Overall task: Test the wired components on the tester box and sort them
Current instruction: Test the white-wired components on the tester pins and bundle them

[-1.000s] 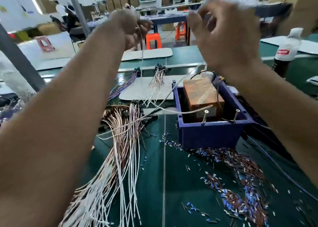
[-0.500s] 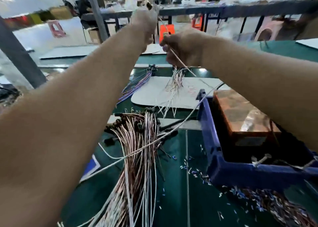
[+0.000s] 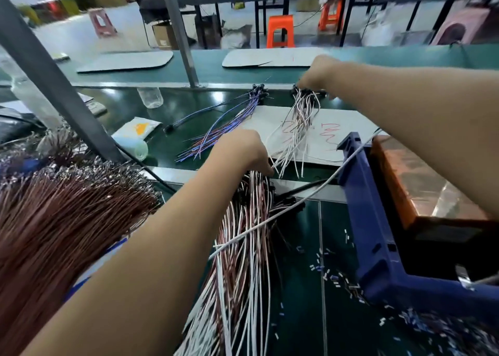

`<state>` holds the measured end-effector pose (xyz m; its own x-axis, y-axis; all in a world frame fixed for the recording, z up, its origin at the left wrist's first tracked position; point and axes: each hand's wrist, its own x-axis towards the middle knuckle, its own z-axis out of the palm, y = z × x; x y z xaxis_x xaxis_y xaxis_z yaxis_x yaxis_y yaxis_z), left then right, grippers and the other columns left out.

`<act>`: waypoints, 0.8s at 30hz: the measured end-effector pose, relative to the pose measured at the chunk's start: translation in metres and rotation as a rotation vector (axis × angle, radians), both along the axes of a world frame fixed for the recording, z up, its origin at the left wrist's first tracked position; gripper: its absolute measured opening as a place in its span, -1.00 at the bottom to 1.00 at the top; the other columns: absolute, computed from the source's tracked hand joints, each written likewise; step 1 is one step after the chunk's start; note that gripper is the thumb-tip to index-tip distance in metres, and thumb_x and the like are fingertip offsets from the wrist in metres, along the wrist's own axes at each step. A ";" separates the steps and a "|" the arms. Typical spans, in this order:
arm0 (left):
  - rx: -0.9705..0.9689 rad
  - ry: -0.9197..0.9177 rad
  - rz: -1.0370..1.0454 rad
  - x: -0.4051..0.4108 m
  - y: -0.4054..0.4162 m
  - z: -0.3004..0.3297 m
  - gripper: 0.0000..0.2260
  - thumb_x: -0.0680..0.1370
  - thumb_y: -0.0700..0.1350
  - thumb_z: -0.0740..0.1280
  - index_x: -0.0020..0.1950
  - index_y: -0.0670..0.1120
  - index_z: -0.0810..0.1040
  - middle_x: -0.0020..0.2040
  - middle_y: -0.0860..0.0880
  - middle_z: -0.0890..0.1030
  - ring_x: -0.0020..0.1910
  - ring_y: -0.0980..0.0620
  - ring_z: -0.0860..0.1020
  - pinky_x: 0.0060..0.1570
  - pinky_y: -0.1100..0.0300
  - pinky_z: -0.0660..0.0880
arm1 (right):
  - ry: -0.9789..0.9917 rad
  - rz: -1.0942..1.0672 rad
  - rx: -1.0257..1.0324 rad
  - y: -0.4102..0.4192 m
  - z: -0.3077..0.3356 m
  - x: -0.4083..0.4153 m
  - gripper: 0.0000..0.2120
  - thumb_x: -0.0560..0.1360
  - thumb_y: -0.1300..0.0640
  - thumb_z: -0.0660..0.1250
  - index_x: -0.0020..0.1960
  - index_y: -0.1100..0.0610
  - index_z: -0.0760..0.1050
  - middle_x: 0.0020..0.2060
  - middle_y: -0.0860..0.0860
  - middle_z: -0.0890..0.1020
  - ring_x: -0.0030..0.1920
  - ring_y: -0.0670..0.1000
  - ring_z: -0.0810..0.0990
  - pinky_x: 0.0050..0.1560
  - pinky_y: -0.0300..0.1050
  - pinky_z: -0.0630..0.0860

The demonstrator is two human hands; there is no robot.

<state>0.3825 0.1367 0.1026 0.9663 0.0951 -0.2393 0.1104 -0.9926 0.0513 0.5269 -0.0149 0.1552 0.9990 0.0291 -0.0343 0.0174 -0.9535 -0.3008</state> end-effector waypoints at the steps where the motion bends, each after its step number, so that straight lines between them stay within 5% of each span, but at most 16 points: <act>1: -0.032 -0.035 0.003 -0.003 -0.001 0.001 -0.59 0.45 0.11 0.58 0.00 -0.08 0.45 -0.06 -0.07 0.46 0.06 -0.17 0.53 -0.06 0.07 0.44 | 0.022 -0.004 0.052 0.000 -0.003 -0.005 -0.66 0.64 0.10 0.37 0.26 0.33 0.45 0.18 0.29 0.59 0.05 0.28 0.65 0.10 0.09 0.63; 4: -0.053 -0.103 0.048 -0.008 -0.001 -0.004 -0.65 0.45 -0.04 0.59 -0.03 -0.08 0.43 -0.06 -0.09 0.48 -0.02 -0.17 0.50 -0.12 0.08 0.42 | 0.181 0.087 0.155 0.000 -0.011 -0.027 -0.60 0.63 0.13 0.40 0.29 0.41 0.44 0.07 0.32 0.60 0.02 0.31 0.70 0.04 0.23 0.69; 7: -0.118 -0.198 0.112 -0.015 -0.003 -0.002 -0.65 0.44 -0.13 0.55 -0.19 -0.09 0.34 -0.11 -0.09 0.47 -0.09 -0.15 0.46 -0.14 0.10 0.38 | 0.420 0.247 0.131 0.004 -0.009 -0.063 -0.68 0.65 0.14 0.39 0.25 0.38 0.53 0.00 0.27 0.68 -0.09 0.24 0.70 -0.05 0.13 0.69; 10: -0.234 -0.273 0.176 -0.028 -0.006 0.001 -0.69 0.43 -0.13 0.55 -0.13 -0.10 0.40 -0.13 -0.09 0.49 -0.11 -0.15 0.47 -0.15 0.12 0.36 | 0.555 0.349 0.095 0.009 -0.009 -0.105 -0.69 0.65 0.11 0.39 0.23 0.34 0.57 0.01 0.24 0.71 -0.13 0.20 0.71 -0.07 0.05 0.69; 13: -0.395 -0.312 0.230 -0.042 -0.008 0.008 -0.77 0.41 -0.10 0.57 -0.11 -0.13 0.56 -0.18 -0.10 0.62 -0.09 -0.20 0.64 -0.20 0.10 0.49 | 0.550 0.369 0.184 0.009 -0.007 -0.136 -0.70 0.66 0.14 0.36 0.26 0.36 0.54 0.01 0.26 0.70 -0.16 0.18 0.71 -0.22 -0.07 0.69; 15: -0.544 -0.379 0.279 -0.054 -0.009 0.014 -0.72 0.38 -0.02 0.64 -0.06 -0.11 0.66 -0.12 -0.10 0.70 -0.03 -0.14 0.69 0.00 0.05 0.63 | 0.538 0.330 0.280 0.005 -0.005 -0.155 -0.70 0.69 0.20 0.29 0.30 0.42 0.49 0.00 0.28 0.69 -0.16 0.19 0.71 -0.32 -0.12 0.68; 20: -0.885 -0.538 0.377 -0.087 -0.021 0.034 -0.76 0.39 -0.08 0.66 -0.29 -0.08 0.61 -0.21 -0.12 0.72 -0.12 -0.12 0.72 0.04 -0.07 0.67 | 0.480 0.274 0.494 -0.011 0.001 -0.209 -0.72 0.69 0.28 0.26 0.30 0.46 0.44 0.00 0.31 0.70 -0.10 0.21 0.75 -0.27 -0.11 0.68; 24: -1.059 -0.673 0.352 -0.112 -0.045 0.060 -0.87 0.54 -0.11 0.52 0.00 -0.15 0.69 -0.02 -0.14 0.72 0.04 -0.15 0.69 0.14 -0.03 0.63 | 0.480 0.369 0.798 -0.019 0.013 -0.262 -0.87 0.63 0.35 0.29 0.14 0.31 0.56 -0.06 0.22 0.69 -0.20 0.14 0.74 -0.47 -0.23 0.52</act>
